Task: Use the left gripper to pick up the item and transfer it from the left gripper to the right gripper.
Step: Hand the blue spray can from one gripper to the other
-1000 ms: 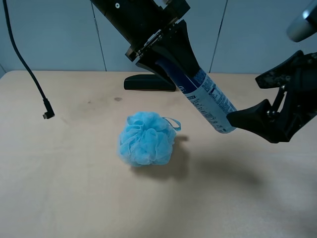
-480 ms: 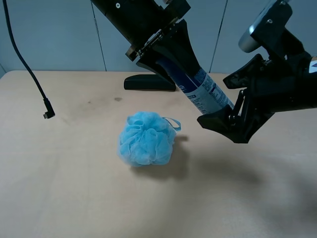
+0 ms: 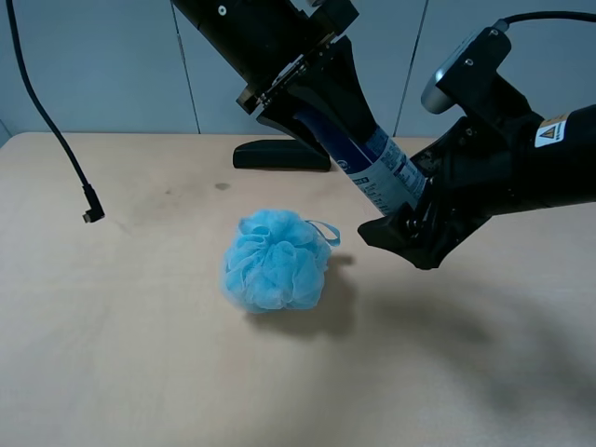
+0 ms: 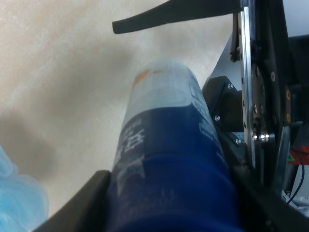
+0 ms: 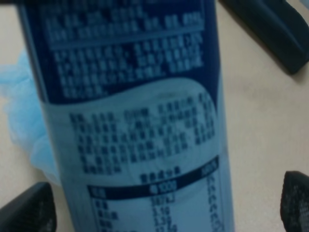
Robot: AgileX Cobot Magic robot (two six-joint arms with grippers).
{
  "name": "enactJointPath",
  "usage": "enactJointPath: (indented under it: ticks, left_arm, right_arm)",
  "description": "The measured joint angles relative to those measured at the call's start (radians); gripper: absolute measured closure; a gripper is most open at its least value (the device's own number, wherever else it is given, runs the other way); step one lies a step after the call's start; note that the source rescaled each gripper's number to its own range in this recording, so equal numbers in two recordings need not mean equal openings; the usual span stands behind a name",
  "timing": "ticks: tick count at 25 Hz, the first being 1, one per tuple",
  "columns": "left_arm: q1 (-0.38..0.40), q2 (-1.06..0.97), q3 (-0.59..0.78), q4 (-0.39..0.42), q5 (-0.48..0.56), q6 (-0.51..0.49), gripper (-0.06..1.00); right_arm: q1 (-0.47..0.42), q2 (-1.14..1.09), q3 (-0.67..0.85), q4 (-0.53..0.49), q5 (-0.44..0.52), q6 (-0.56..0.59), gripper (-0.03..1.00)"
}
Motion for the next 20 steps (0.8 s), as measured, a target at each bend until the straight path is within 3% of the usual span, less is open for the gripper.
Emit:
enactJointPath:
  ticks: [5, 6, 7, 10, 11, 12, 20]
  left_arm:
    - [0.000, 0.000, 0.000, -0.001, 0.000, 0.004, 0.94]
    - [0.000, 0.000, 0.000, -0.001, 0.000, 0.006, 0.94]
    - [0.000, 0.000, 0.000, -0.002, 0.000, 0.008, 0.94]
    - [0.000, 0.000, -0.001, -0.005, -0.006, 0.012, 0.94]
    - [0.000, 0.000, -0.001, -0.005, -0.005, 0.012, 0.94]
    - [0.000, 0.000, -0.001, -0.006, -0.007, 0.012, 0.94]
    - [-0.001, 0.000, -0.001, -0.006, -0.017, 0.012, 0.94]
  right_arm:
    - [0.000, 0.000, 0.000, 0.003, -0.001, 0.000, -0.03]
    - [0.000, 0.000, 0.000, 0.003, -0.001, 0.000, 0.01]
    - [0.000, 0.000, 0.000, 0.003, -0.001, 0.000, 0.14]
    - [0.001, 0.000, 0.000, 0.004, 0.005, -0.015, 0.97]
    - [0.001, 0.000, 0.000, 0.004, 0.005, -0.021, 0.85]
    - [0.001, 0.000, 0.000, 0.004, 0.005, -0.023, 0.81]
    - [0.001, 0.000, 0.000, 0.003, 0.001, -0.026, 0.84]
